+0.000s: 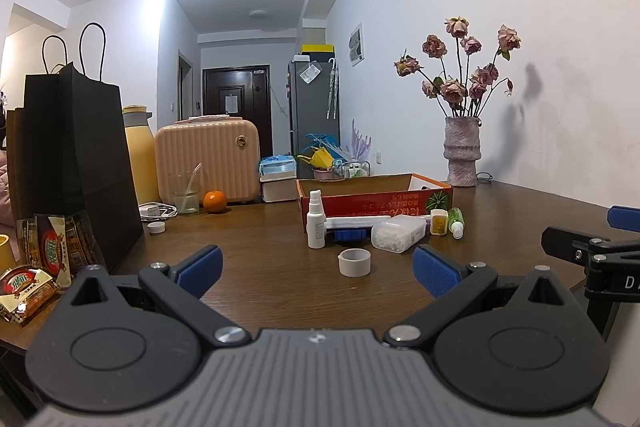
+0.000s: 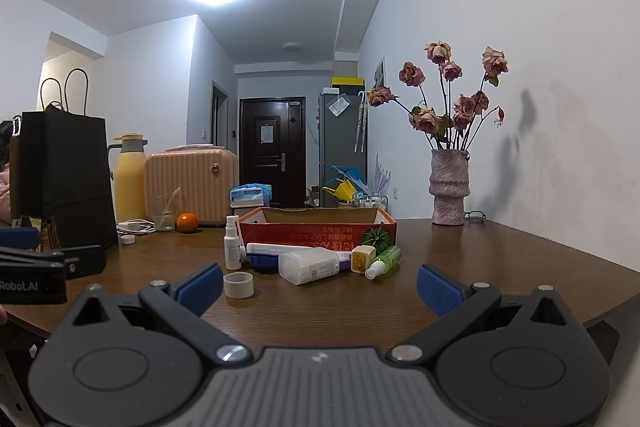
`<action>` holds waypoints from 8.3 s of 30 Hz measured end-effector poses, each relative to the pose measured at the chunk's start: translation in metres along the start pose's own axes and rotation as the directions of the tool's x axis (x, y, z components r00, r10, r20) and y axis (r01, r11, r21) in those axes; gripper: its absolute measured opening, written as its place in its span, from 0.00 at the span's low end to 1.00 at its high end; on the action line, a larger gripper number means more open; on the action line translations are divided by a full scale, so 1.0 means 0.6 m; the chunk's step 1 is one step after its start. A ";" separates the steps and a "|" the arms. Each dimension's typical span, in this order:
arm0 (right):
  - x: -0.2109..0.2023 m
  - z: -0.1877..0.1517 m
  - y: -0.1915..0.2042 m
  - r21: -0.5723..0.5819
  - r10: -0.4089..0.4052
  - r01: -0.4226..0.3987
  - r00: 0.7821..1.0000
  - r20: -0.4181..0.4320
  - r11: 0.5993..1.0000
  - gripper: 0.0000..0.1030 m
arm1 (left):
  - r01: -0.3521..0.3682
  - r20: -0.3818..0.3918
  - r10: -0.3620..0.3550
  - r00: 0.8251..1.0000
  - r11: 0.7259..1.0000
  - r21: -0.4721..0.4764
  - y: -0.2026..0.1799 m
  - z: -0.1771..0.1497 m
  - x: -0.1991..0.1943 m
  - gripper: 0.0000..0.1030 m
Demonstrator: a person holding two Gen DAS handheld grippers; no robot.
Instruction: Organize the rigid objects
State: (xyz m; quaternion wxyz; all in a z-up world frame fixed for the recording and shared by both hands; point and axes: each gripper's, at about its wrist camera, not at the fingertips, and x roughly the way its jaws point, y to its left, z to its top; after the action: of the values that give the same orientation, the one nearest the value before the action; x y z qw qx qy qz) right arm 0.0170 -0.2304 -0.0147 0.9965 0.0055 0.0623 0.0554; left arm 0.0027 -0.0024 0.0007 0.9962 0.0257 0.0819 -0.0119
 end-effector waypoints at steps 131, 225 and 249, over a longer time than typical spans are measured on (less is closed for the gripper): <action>0.120 0.080 -0.009 -0.004 0.067 -0.067 0.998 0.005 0.998 0.30 | 0.027 0.076 -0.026 0.997 1.000 -0.016 -0.038 0.104 0.117 0.41; 0.670 0.384 -0.130 -0.093 0.101 -0.138 0.941 -0.323 0.986 0.78 | -0.021 -0.147 0.023 0.989 1.000 0.018 0.056 0.378 0.592 0.84; 0.301 0.180 -0.101 -0.012 0.139 -0.139 0.990 -0.013 0.990 0.94 | -0.039 0.121 0.039 0.992 0.999 -0.002 0.037 0.160 0.202 1.00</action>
State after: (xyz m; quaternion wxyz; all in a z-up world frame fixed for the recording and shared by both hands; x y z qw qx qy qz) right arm 0.2155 -0.2710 0.0692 0.9898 0.0032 0.0676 0.1252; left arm 0.1386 0.0125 0.0767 0.9994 0.0266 0.0206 0.0060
